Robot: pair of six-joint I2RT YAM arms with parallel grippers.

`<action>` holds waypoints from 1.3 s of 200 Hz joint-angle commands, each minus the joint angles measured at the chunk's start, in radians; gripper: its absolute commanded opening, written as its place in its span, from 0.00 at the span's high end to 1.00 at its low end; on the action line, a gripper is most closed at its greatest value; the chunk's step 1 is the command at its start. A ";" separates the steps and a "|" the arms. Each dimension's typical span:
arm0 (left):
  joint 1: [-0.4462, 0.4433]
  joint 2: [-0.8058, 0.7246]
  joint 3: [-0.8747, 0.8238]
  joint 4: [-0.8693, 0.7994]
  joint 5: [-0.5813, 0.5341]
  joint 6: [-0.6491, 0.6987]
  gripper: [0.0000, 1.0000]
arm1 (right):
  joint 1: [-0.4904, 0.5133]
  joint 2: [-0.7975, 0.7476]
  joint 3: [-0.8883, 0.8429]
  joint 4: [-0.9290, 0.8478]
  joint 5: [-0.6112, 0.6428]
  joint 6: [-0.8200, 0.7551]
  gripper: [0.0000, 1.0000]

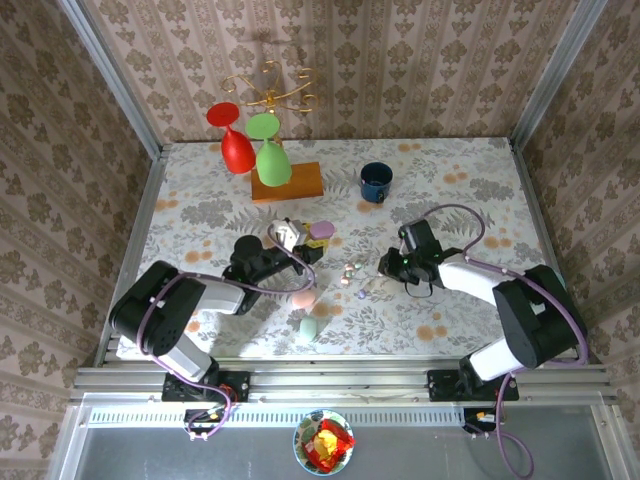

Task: Insert the wireless bluetooth earbuds into the charging case

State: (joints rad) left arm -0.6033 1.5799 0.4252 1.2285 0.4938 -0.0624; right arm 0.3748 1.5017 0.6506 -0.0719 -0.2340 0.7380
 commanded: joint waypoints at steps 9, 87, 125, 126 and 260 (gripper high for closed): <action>-0.012 -0.019 -0.019 0.046 0.000 -0.040 0.71 | -0.008 0.017 -0.014 -0.040 0.086 -0.005 0.77; -0.012 -0.033 -0.024 0.047 0.081 -0.032 0.72 | 0.002 -0.246 -0.001 0.047 0.002 -0.346 0.36; -0.012 -0.064 -0.034 0.045 0.186 -0.045 0.72 | 0.032 -0.338 0.026 0.113 -0.175 -0.604 0.31; -0.012 -0.064 -0.035 0.045 0.188 -0.046 0.72 | 0.034 -0.339 0.027 0.112 -0.177 -0.611 0.31; -0.018 -0.086 -0.040 0.042 0.240 -0.095 0.71 | 0.200 -0.213 0.175 0.198 -0.210 -0.853 0.20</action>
State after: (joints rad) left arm -0.6147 1.5227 0.3870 1.2240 0.7307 -0.1360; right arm 0.5629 1.2766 0.7933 0.1093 -0.4355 -0.0544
